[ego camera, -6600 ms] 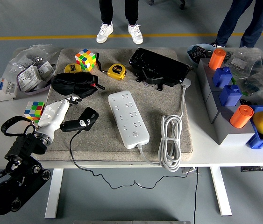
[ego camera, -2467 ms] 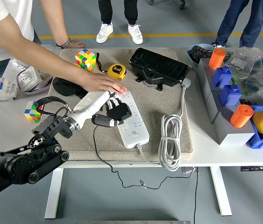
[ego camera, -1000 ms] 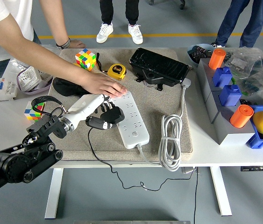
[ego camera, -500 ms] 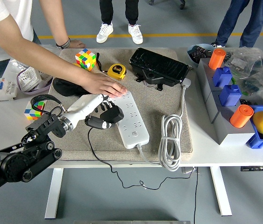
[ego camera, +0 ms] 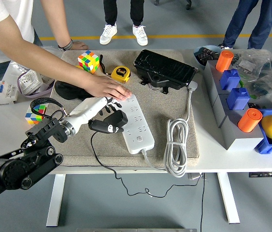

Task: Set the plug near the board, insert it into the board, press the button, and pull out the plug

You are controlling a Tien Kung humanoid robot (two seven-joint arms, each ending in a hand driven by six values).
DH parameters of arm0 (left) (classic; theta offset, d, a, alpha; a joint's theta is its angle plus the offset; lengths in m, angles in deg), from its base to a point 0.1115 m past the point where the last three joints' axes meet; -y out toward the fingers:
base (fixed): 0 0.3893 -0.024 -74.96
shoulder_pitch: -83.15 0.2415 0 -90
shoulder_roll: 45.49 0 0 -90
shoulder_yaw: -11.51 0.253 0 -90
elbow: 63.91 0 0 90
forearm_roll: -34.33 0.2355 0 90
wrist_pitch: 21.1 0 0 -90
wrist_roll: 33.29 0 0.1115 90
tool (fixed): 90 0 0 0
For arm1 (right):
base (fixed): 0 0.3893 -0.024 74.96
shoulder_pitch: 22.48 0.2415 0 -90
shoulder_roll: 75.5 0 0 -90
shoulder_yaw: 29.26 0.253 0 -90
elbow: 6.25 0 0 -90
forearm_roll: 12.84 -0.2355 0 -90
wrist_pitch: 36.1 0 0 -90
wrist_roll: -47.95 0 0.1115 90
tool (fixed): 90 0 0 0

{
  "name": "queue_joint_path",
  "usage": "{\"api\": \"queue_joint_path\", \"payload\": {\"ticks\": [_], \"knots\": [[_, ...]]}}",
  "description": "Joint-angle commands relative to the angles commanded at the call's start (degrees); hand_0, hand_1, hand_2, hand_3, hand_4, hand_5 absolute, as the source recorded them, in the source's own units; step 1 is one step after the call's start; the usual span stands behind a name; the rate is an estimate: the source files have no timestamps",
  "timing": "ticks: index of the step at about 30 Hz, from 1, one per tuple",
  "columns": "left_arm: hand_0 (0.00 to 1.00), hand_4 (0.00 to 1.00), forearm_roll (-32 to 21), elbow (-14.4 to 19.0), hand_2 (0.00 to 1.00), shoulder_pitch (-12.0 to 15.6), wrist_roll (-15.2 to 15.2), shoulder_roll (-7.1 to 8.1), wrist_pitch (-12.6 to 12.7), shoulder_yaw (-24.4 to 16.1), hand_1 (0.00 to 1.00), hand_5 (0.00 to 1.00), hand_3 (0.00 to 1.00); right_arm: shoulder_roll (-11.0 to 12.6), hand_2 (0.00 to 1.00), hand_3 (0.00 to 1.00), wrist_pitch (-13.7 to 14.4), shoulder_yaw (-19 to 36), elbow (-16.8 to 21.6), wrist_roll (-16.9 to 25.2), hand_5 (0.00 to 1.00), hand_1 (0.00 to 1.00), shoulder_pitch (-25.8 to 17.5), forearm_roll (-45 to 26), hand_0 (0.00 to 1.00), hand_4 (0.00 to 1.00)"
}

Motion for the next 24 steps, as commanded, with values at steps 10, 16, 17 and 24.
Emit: {"api": "queue_joint_path", "payload": {"ticks": [10, 16, 17, 24], "knots": [[0.509, 0.998, -2.2, 4.1, 0.731, 2.8, -4.1, 1.21, 4.1, -1.5, 0.675, 0.596, 0.774, 0.3, 0.544, 0.545, 0.0, -0.4, 0.2, 0.0, 0.233, 0.598, -0.1, 0.2, 0.6, 0.766], [0.752, 0.998, -5.3, 8.0, 0.822, 6.5, -8.8, 1.98, 9.3, -3.2, 0.793, 0.67, 0.809, 0.3, 0.544, 0.545, 0.0, -0.5, 0.3, 0.1, 0.231, 0.596, -0.4, 0.4, 0.6, 0.765], [0.752, 0.998, -5.4, 8.6, 0.822, 7.1, -8.9, 2.05, 9.8, -3.3, 0.793, 0.67, 0.809, 0.3, 0.544, 0.545, 0.0, -0.5, 0.3, 0.1, 0.231, 0.596, -0.4, 0.4, 0.6, 0.765], [0.843, 0.967, -3.0, 11.1, 0.881, 11.7, -7.4, 1.96, 12.0, -4.1, 0.86, 0.701, 0.849, 0.2, 0.544, 0.545, 0.0, -0.1, 0.4, 0.2, 0.23, 0.597, -0.5, 0.6, 0.6, 0.765]]}}
